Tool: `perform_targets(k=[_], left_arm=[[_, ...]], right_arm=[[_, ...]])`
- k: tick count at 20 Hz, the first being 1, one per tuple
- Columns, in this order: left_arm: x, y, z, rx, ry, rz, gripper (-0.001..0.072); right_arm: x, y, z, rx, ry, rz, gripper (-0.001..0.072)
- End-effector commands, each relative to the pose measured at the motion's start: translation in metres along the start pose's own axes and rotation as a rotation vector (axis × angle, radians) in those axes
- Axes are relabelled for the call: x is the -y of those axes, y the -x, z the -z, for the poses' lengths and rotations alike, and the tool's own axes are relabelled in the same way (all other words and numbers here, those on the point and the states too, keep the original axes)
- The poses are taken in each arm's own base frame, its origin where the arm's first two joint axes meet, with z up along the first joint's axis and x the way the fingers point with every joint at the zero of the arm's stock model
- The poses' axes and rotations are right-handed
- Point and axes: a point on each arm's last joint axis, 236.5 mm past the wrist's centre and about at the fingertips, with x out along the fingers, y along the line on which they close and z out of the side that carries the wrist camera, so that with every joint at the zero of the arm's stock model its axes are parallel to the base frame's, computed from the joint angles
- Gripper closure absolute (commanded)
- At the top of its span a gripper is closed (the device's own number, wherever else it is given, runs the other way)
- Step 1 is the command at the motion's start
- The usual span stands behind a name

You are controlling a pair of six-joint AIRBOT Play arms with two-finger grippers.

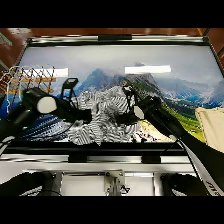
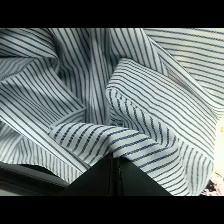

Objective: Fold the shirts.

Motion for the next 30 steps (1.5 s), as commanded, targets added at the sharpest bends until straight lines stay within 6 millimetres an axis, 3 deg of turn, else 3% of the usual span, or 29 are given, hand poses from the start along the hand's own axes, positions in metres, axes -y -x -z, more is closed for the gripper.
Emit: perform_targets(k=[1, 6, 10, 11, 12, 13, 14, 15, 16, 17, 18, 19, 20, 23, 25, 27, 30], left_arm=[[0.003, -0.045, 0.006, -0.073, 0.009, -0.04, 0.0024], [-0.025, -0.052, -0.012, -0.044, 0.081, -0.085, 0.0024], [-0.021, -0.084, -0.021, -0.057, 0.145, -0.034, 0.0026], [-0.022, -0.089, -0.022, -0.061, 0.146, -0.039, 0.0059], [-0.027, -0.091, -0.022, -0.064, 0.145, -0.053, 0.0169], [-0.035, -0.09, -0.023, -0.063, 0.136, -0.077, 0.0421], [-0.042, -0.085, -0.023, -0.062, 0.101, -0.098, 0.0564], [-0.05, -0.075, -0.023, -0.055, 0.057, -0.127, 0.062], [-0.058, -0.063, -0.024, -0.04, 0.008, -0.163, 0.0634], [-0.066, -0.045, -0.024, -0.024, -0.044, -0.2, 0.0636], [-0.071, -0.027, -0.023, -0.012, -0.085, -0.223, 0.0637], [-0.071, -0.009, -0.02, 0.005, -0.114, -0.223, 0.0637], [-0.068, 0.007, -0.018, 0.03, -0.125, -0.212, 0.0637], [-0.046, 0.04, -0.016, 0.114, -0.16, -0.147, 0.0637], [-0.03, 0.044, -0.01, 0.12, -0.185, -0.11, 0.0637], [-0.018, 0.042, -0.005, 0.118, -0.222, -0.096, 0.0639], [-0.009, 0.041, -0.002, 0.117, -0.249, -0.089, 0.0645]], right_arm=[[0.009, 0.0, 0.009, -0.042, 0.042, 0.031, 0.0639], [0.008, 0.0, 0.007, -0.034, 0.056, 0.028, 0.0639], [0.006, 0.0, 0.003, -0.016, 0.054, 0.018, 0.0639], [0.006, 0.0, 0.003, -0.017, 0.054, 0.018, 0.0639], [0.006, 0.0, 0.004, -0.017, 0.053, 0.018, 0.0639], [0.005, 0.0, 0.004, -0.017, 0.053, 0.018, 0.0638], [0.004, 0.0, 0.004, -0.018, 0.051, 0.013, 0.0625], [0.004, 0.0, 0.003, -0.017, 0.051, 0.012, 0.0554], [0.004, 0.0, 0.003, -0.016, 0.077, 0.011, 0.0387], [0.005, 0.001, 0.003, -0.02, 0.105, 0.002, 0.0272], [0.003, 0.006, 0.0, -0.024, 0.105, -0.031, 0.0235], [-0.001, 0.015, -0.009, -0.015, 0.081, -0.089, 0.0188], [-0.007, 0.03, -0.028, 0.025, 0.034, -0.173, 0.0019], [-0.014, 0.097, -0.113, 0.296, -0.081, -0.366, 0.0027], [-0.015, 0.129, -0.154, 0.433, -0.09, -0.39, 0.0027], [-0.032, 0.13, -0.171, 0.442, -0.043, -0.427, 0.0027], [-0.076, 0.088, -0.157, 0.289, 0.008, -0.555, 0.0026]])
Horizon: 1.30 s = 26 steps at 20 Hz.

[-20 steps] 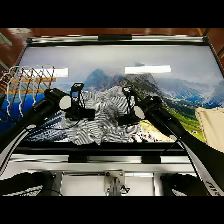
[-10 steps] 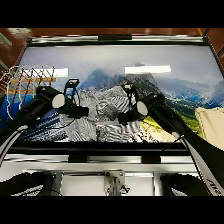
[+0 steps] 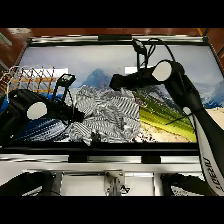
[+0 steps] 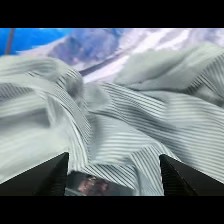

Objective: Fold the shirts.

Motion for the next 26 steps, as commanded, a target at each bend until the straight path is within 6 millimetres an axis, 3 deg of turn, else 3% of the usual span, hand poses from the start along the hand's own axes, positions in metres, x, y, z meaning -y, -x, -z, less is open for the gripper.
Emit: perform_targets(k=[1, 4, 8, 11, 13, 14, 15, 17, 20, 21, 22, 24, 26], left_arm=[[0.01, 0.004, 0.002, 0.008, -0.032, 0.014, 0.0645], [0.008, 0.005, 0.001, 0.011, -0.033, 0.007, 0.0645], [0.008, 0.005, 0.0, 0.019, -0.033, 0.009, 0.0646], [0.011, 0.005, -0.011, 0.062, -0.032, 0.021, 0.065], [0.012, 0.004, -0.015, 0.077, -0.033, 0.024, 0.065], [0.011, 0.004, -0.016, 0.081, -0.034, 0.02, 0.0647], [0.007, 0.005, -0.018, 0.089, -0.041, 0.002, 0.0613], [-0.012, 0.01, -0.024, 0.11, -0.042, -0.059, 0.0388], [-0.053, 0.022, -0.021, 0.077, 0.06, -0.117, 0.0326], [-0.063, 0.022, -0.016, 0.052, 0.099, -0.124, 0.0207], [-0.068, 0.02, -0.008, 0.016, 0.143, -0.105, 0.0158], [-0.051, 0.015, 0.002, -0.032, 0.204, -0.003, 0.0156], [-0.014, 0.02, 0.001, -0.03, 0.189, 0.123, 0.0156]], right_arm=[[-0.032, -0.037, 0.022, -0.132, 0.0, -0.164, 0.0025], [-0.024, -0.072, 0.063, -0.277, 0.026, -0.139, 0.0026], [-0.016, -0.106, 0.078, -0.313, -0.006, -0.134, 0.0028], [-0.026, -0.117, 0.076, -0.294, -0.013, -0.179, 0.0102], [-0.025, -0.118, 0.069, -0.26, -0.018, -0.175, 0.0578], [-0.024, -0.118, 0.064, -0.244, -0.02, -0.171, 0.0637], [-0.021, -0.115, 0.059, -0.226, -0.008, -0.166, 0.0639], [-0.007, -0.102, 0.049, -0.2, 0.045, -0.11, 0.0639], [0.018, -0.067, 0.033, -0.162, 0.121, 0.035, 0.0639], [0.022, -0.057, 0.028, -0.147, 0.131, 0.069, 0.0639], [0.018, -0.05, 0.026, -0.137, 0.126, 0.075, 0.064], [0.006, -0.048, 0.03, -0.142, 0.124, 0.063, 0.0639], [-0.002, -0.053, 0.038, -0.158, 0.142, 0.067, 0.064]])
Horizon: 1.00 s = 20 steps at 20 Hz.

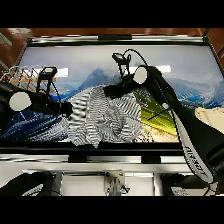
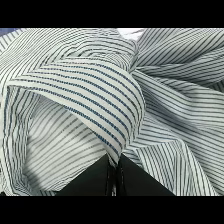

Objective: Fold the shirts.

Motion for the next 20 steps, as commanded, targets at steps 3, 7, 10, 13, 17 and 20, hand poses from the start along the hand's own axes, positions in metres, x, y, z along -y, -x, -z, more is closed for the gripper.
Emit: perform_targets(k=[3, 7, 10, 13, 17, 20], left_arm=[[0.061, -0.006, 0.041, -0.096, 0.01, 0.131, 0.0153], [0.099, -0.055, 0.103, -0.196, 0.069, 0.129, -0.0012], [0.088, -0.078, 0.102, -0.168, 0.086, 0.076, -0.0013], [0.1, -0.098, 0.075, -0.094, 0.138, 0.134, -0.0012], [0.125, -0.136, 0.064, -0.084, 0.232, 0.203, -0.0012], [0.113, -0.151, 0.075, -0.136, 0.289, 0.145, 0.0057]], right_arm=[[-0.003, 0.0, 0.005, -0.004, 0.033, 0.072, 0.0639], [0.003, 0.002, 0.005, -0.006, 0.027, 0.087, 0.0639], [0.003, 0.002, 0.008, -0.021, 0.028, 0.088, 0.0639], [0.01, 0.003, 0.009, -0.025, 0.048, 0.116, 0.0639], [0.02, 0.004, 0.008, -0.025, 0.071, 0.157, 0.0639], [0.021, 0.004, 0.008, -0.025, 0.073, 0.162, 0.0639]])
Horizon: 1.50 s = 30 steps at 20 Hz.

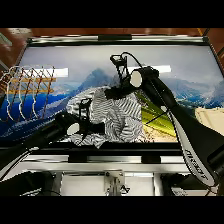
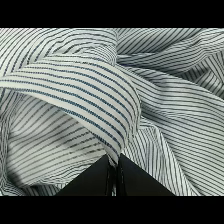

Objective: Fold the shirts.

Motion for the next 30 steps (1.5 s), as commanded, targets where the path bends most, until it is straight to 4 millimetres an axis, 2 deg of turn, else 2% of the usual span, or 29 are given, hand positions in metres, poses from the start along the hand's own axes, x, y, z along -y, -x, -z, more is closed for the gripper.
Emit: perform_targets(k=[1, 3, 4, 6, 7, 9, 11, 12, 13, 14, 16, 18, 20, 21, 22, 23, 24, 26, 28, 30], left_arm=[[-0.018, -0.015, 0.0, -0.02, 0.06, -0.064, 0.0241], [-0.047, -0.006, 0.002, -0.035, 0.012, -0.176, 0.0385], [-0.058, 0.004, -0.001, -0.025, -0.015, -0.219, 0.0408], [-0.066, 0.036, -0.017, 0.062, -0.096, -0.252, 0.0589], [-0.062, 0.056, -0.028, 0.123, -0.144, -0.233, 0.0651], [-0.05, 0.11, -0.053, 0.265, -0.167, -0.171, 0.0652], [-0.031, 0.179, -0.088, 0.446, -0.163, -0.075, 0.0652], [-0.018, 0.22, -0.108, 0.553, -0.159, -0.021, 0.0653], [-0.004, 0.262, -0.126, 0.661, -0.173, 0.03, 0.0653], [0.014, 0.308, -0.144, 0.778, -0.187, 0.091, 0.0653], [0.053, 0.403, -0.165, 1.017, -0.24, 0.226, 0.0653], [0.087, 0.482, -0.161, 1.185, -0.306, 0.374, 0.0653], [0.112, 0.53, -0.14, 1.23, -0.344, 0.525, 0.0653], [0.124, 0.549, -0.126, 1.247, -0.401, 0.584, 0.0652], [0.133, 0.563, -0.114, 1.264, -0.453, 0.621, 0.0652], [0.137, 0.573, -0.104, 1.266, -0.485, 0.646, 0.0652], [0.14, 0.574, -0.096, 1.241, -0.511, 0.652, 0.0653], [0.136, 0.553, -0.086, 1.137, -0.547, 0.601, 0.0653], [0.12, 0.521, -0.089, 1.042, -0.566, 0.474, 0.0652], [0.081, 0.48, -0.102, 0.932, -0.556, 0.251, 0.0652]], right_arm=[[0.005, 0.0, 0.0, -0.001, 0.011, 0.02, 0.0639], [0.01, 0.001, 0.0, 0.0, 0.014, 0.042, 0.0638], [0.012, 0.001, 0.0, 0.0, 0.016, 0.051, 0.0639], [0.012, 0.004, -0.002, 0.009, 0.018, 0.056, 0.0638], [0.014, 0.008, -0.005, 0.021, 0.027, 0.068, 0.0639], [0.023, 0.024, -0.012, 0.058, 0.051, 0.111, 0.0639], [0.036, 0.058, -0.027, 0.124, 0.091, 0.173, 0.0639], [0.041, 0.082, -0.038, 0.174, 0.118, 0.209, 0.0639], [0.045, 0.115, -0.051, 0.243, 0.152, 0.257, 0.0638], [0.047, 0.151, -0.065, 0.317, 0.192, 0.311, 0.0639], [0.034, 0.238, -0.089, 0.503, 0.253, 0.364, 0.0639], [0.011, 0.328, -0.094, 0.69, 0.275, 0.368, 0.0639], [-0.014, 0.411, -0.081, 0.864, 0.279, 0.336, 0.0639], [-0.027, 0.442, -0.07, 0.933, 0.282, 0.304, 0.0639], [-0.038, 0.468, -0.057, 0.992, 0.285, 0.273, 0.0639], [-0.046, 0.486, -0.045, 1.027, 0.286, 0.248, 0.0639], [-0.053, 0.499, -0.033, 1.049, 0.287, 0.222, 0.0639], [-0.063, 0.507, -0.017, 1.046, 0.289, 0.172, 0.0639], [-0.059, 0.487, -0.005, 0.948, 0.277, 0.17, 0.0639], [-0.047, 0.447, 0.007, 0.772, 0.237, 0.175, 0.0639]])
